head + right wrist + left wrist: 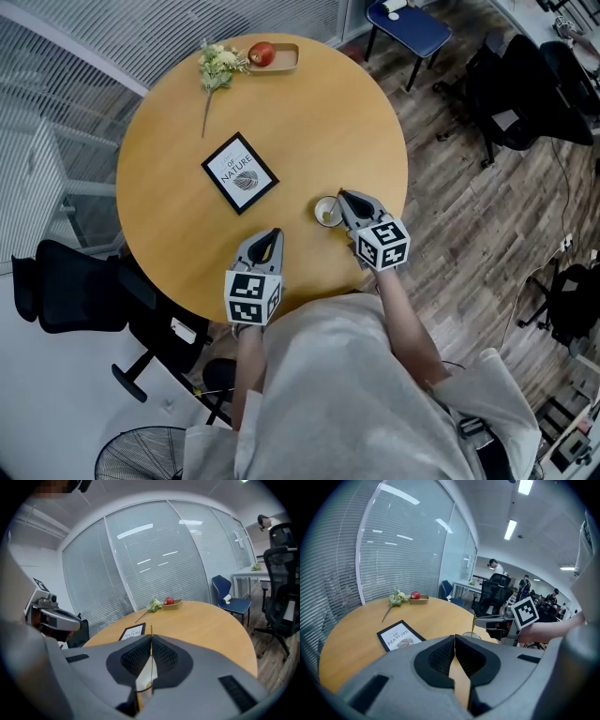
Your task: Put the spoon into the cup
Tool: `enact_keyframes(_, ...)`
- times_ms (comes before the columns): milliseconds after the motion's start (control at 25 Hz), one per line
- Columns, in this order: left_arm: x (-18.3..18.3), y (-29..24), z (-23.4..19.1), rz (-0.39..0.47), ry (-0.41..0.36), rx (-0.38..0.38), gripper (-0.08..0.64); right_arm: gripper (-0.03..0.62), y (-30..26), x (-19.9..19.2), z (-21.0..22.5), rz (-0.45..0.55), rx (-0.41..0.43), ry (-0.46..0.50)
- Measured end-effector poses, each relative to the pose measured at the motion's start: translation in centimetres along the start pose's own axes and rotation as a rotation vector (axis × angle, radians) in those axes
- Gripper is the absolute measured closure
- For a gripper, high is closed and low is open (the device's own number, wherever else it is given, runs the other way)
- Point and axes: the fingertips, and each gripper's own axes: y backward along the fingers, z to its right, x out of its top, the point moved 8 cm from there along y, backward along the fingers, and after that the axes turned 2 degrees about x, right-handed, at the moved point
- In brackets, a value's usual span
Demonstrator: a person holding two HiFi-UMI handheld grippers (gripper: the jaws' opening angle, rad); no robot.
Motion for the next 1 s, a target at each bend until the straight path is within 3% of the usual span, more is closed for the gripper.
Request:
enact_keyframes(240, -0.1, 0.0, 0.2, -0.001, -0.002, -0.003, 0.551, 0.589, 0.2, -0.2, 1.1, -0.012, -0.037, -0.021)
enact_keyframes(560, -0.1, 0.3, 0.7, 0.005, -0.009, -0.006, 0.551, 0.584, 0.2, -0.2, 1.3, -0.01, -0.02, -0.043)
enact_keyframes(800, -0.3, 0.3, 0.8, 0.009, -0.011, -0.009, 0.551, 0.537, 0.4, 0.4, 1.9, 0.008, -0.029, -0.052)
enact_keyframes(1000, -0.2, -0.3, 1.4, 0.013, -0.02, -0.031, 0.551, 0.533, 1.3, 0.7, 1.9, 0.025, -0.013, -0.08)
